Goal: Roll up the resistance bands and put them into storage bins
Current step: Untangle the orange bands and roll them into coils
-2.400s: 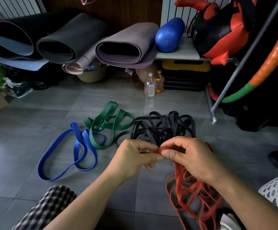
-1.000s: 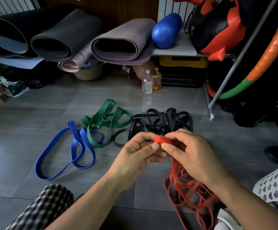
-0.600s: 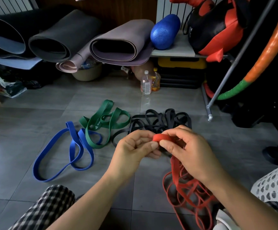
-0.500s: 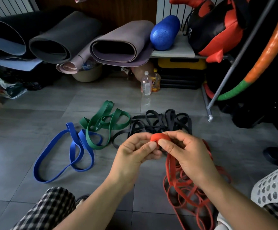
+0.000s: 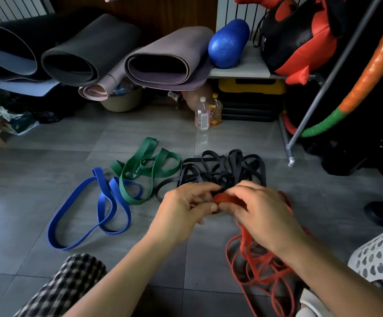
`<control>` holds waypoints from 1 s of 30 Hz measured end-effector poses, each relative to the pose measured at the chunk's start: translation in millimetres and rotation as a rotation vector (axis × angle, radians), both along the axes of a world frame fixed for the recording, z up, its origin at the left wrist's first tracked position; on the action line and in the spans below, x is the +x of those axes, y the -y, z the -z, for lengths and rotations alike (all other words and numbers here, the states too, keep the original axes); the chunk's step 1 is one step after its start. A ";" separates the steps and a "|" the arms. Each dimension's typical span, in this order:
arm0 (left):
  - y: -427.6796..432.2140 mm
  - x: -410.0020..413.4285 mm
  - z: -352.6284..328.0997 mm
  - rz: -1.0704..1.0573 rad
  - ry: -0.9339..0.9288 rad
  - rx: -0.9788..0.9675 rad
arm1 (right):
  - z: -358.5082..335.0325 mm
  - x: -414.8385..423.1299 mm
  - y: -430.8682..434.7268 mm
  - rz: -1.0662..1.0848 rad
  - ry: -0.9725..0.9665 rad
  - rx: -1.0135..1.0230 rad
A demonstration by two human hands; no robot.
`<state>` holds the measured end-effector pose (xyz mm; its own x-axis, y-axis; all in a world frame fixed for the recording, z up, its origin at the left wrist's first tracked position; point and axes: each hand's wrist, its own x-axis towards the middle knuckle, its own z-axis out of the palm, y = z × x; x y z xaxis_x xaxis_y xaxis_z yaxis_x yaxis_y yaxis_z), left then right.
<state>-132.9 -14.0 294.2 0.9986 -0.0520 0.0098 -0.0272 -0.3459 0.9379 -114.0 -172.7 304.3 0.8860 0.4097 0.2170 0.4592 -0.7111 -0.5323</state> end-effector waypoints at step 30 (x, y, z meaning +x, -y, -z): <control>-1.6 0.2 -6.9 -0.014 -0.086 -0.471 | -3.4 5.9 4.7 0.020 -0.212 0.344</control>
